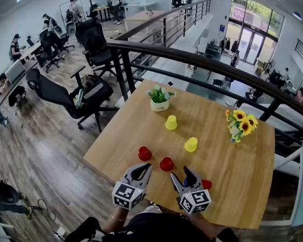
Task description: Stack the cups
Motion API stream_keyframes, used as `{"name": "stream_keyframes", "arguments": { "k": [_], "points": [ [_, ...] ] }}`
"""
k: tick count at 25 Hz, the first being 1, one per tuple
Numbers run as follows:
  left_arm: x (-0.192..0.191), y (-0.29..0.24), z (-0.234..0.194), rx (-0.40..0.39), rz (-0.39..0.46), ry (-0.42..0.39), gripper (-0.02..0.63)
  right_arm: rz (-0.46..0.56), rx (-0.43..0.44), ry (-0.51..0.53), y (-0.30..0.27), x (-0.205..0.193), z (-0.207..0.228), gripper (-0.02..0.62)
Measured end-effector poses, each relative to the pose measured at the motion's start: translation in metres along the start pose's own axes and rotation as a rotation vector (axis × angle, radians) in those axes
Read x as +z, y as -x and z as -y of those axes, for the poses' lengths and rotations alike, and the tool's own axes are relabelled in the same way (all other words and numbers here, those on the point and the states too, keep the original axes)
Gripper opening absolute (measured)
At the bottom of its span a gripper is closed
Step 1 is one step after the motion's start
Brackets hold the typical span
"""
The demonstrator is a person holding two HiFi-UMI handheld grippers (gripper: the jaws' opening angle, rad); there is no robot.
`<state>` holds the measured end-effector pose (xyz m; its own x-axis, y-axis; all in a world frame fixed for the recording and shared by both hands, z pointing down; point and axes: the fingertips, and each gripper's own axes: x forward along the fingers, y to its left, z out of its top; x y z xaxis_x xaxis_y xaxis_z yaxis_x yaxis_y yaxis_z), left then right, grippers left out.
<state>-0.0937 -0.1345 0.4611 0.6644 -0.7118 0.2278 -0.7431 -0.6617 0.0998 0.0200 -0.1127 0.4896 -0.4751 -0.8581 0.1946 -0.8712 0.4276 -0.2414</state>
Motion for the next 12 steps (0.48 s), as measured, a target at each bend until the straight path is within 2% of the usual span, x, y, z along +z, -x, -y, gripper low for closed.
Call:
{"name": "stream_keyframes", "arguments": {
  "k": [5, 12],
  "points": [
    [-0.009, 0.017, -0.032, 0.035, -0.012, 0.013, 0.025, -0.087, -0.027, 0.016, -0.039, -0.021, -0.011, 0.261],
    [-0.013, 0.031, -0.085, 0.078, -0.003, 0.009, 0.025, -0.145, -0.157, 0.016, -0.085, -0.05, 0.011, 0.287]
  ]
}}
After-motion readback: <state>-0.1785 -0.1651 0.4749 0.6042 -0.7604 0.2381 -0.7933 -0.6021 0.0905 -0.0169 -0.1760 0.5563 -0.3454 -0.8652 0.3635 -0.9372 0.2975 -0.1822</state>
